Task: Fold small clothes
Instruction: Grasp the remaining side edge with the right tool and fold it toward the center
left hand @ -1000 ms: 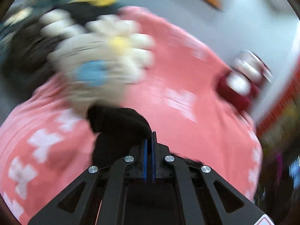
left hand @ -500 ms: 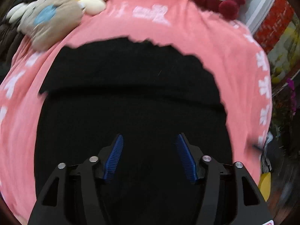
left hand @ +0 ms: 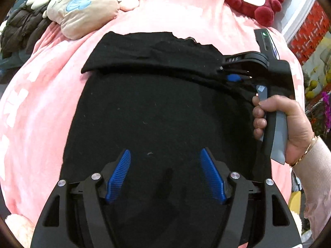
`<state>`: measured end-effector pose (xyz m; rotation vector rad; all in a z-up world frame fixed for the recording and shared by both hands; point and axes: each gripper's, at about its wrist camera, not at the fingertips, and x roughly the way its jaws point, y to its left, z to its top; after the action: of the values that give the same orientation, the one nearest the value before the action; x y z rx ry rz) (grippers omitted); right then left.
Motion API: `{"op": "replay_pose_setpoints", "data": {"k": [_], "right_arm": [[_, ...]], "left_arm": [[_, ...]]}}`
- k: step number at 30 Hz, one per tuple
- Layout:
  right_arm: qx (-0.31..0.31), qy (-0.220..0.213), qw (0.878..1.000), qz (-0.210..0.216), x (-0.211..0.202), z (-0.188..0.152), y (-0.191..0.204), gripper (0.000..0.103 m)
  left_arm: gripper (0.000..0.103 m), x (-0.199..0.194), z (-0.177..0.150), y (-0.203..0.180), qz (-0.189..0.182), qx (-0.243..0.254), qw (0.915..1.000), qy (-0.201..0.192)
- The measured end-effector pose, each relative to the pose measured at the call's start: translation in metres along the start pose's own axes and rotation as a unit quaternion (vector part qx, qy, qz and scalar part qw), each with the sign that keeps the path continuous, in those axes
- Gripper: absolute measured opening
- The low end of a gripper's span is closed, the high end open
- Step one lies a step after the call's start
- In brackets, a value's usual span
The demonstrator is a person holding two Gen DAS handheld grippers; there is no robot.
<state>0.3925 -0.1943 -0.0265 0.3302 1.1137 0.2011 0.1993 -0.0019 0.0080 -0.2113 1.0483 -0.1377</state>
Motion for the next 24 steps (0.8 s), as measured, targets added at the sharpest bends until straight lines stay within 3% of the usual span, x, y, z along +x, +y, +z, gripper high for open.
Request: {"op": "replay_pose_setpoints", "data": {"k": [4, 7, 9, 11, 13, 14, 20, 24], "right_arm": [[-0.044, -0.096, 0.994, 0.013, -0.072, 0.019, 0.025, 0.004], [-0.059, -0.16, 0.985, -0.016, -0.121, 0.03, 0.016, 0.004], [-0.044, -0.147, 0.986, -0.061, -0.115, 0.029, -0.013, 0.004], [-0.022, -0.091, 0.99, -0.105, -0.079, 0.022, -0.052, 0.004], [0.027, -0.016, 0.995, -0.095, -0.037, 0.007, -0.093, 0.004], [0.04, -0.008, 0.996, -0.076, -0.032, 0.002, -0.099, 0.004], [0.04, -0.07, 0.995, -0.061, -0.067, -0.004, -0.092, 0.009], [0.0, -0.094, 0.994, -0.051, -0.087, 0.012, -0.07, 0.009]], "left_arm": [[0.068, 0.001, 0.003, -0.003, 0.003, 0.023, 0.9997, -0.007], [0.068, 0.0, 0.006, -0.005, -0.001, 0.03, 0.9994, -0.016], [0.07, 0.002, 0.008, -0.005, -0.003, 0.027, 0.9995, -0.015], [0.07, 0.006, 0.009, -0.006, -0.011, 0.019, 0.9997, -0.009], [0.07, 0.009, 0.011, -0.007, -0.011, 0.017, 0.9998, -0.006], [0.07, 0.01, 0.011, -0.008, -0.011, 0.018, 0.9998, -0.006], [0.072, 0.012, 0.028, 0.002, 0.008, 0.019, 0.9997, -0.014], [0.072, 0.017, 0.065, 0.015, 0.016, 0.002, 0.9993, -0.035]]}}
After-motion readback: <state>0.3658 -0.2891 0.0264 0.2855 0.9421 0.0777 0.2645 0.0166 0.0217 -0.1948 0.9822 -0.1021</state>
